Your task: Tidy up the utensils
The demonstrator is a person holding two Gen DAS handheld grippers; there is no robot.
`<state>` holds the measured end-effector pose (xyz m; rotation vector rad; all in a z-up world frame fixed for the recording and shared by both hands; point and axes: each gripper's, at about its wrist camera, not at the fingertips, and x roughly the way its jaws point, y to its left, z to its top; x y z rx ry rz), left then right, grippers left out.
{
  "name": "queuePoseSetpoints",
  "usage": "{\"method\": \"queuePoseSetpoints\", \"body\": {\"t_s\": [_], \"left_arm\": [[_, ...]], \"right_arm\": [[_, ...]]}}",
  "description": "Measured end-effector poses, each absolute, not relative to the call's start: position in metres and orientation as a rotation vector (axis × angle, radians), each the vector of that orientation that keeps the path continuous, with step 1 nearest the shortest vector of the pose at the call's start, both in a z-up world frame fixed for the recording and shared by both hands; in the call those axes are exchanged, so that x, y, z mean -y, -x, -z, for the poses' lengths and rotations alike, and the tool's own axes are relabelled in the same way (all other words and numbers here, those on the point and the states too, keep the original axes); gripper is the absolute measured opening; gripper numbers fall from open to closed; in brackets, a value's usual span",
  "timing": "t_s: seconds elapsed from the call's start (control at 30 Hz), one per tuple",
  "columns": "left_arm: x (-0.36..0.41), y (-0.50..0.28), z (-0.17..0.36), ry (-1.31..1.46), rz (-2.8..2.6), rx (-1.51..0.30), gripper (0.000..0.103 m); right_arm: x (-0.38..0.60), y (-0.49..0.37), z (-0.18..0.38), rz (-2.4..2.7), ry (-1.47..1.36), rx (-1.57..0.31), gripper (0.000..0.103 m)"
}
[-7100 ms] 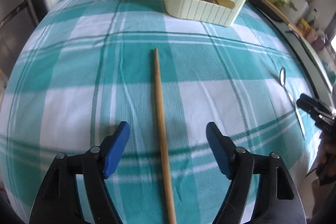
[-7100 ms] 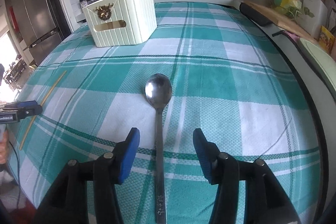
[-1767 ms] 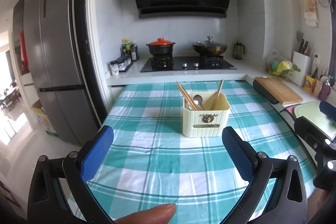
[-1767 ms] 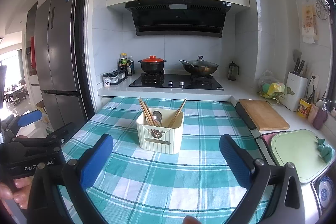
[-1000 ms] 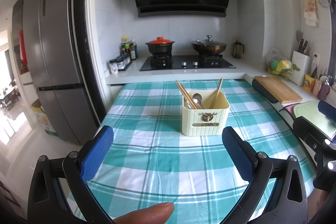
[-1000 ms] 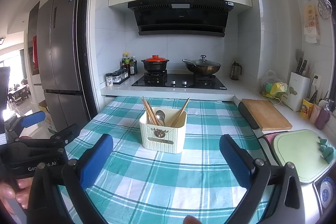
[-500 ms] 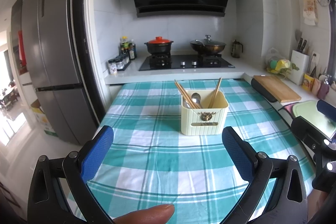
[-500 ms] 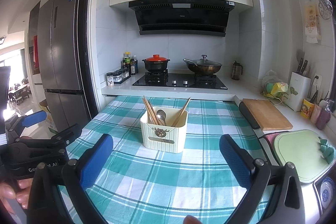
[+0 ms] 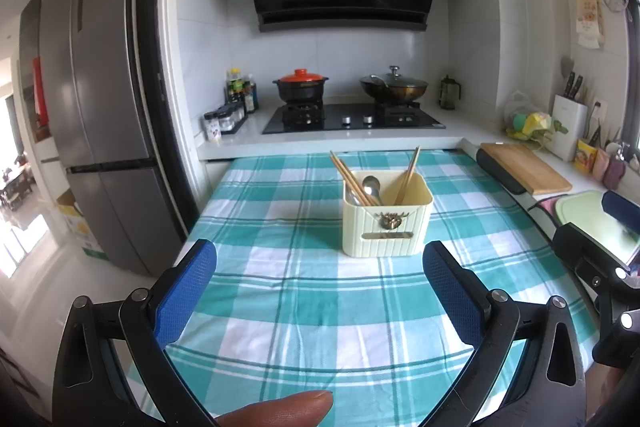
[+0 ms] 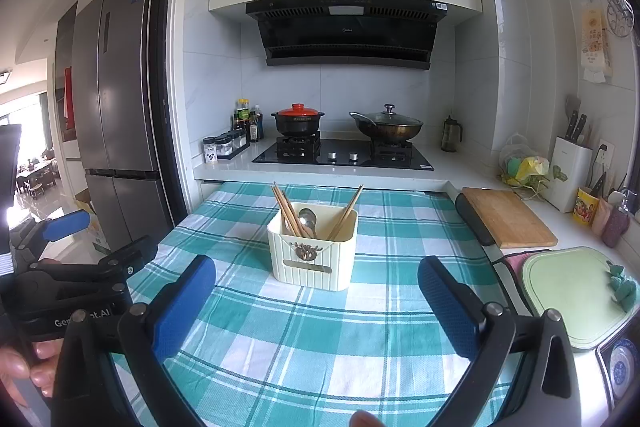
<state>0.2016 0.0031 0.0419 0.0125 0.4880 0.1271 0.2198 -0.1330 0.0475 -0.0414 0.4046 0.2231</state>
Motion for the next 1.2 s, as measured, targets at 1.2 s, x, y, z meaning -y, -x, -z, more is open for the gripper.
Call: {"method": "queuePoseSetpoints", "body": {"t_s": [1.2], "left_arm": [[0.0031,-0.2001,-0.0359,-0.008,-0.13,-0.447,0.103]], "right_arm": [[0.141,-0.2248,-0.0403,-0.213,0.037,-0.419,0.103]]}}
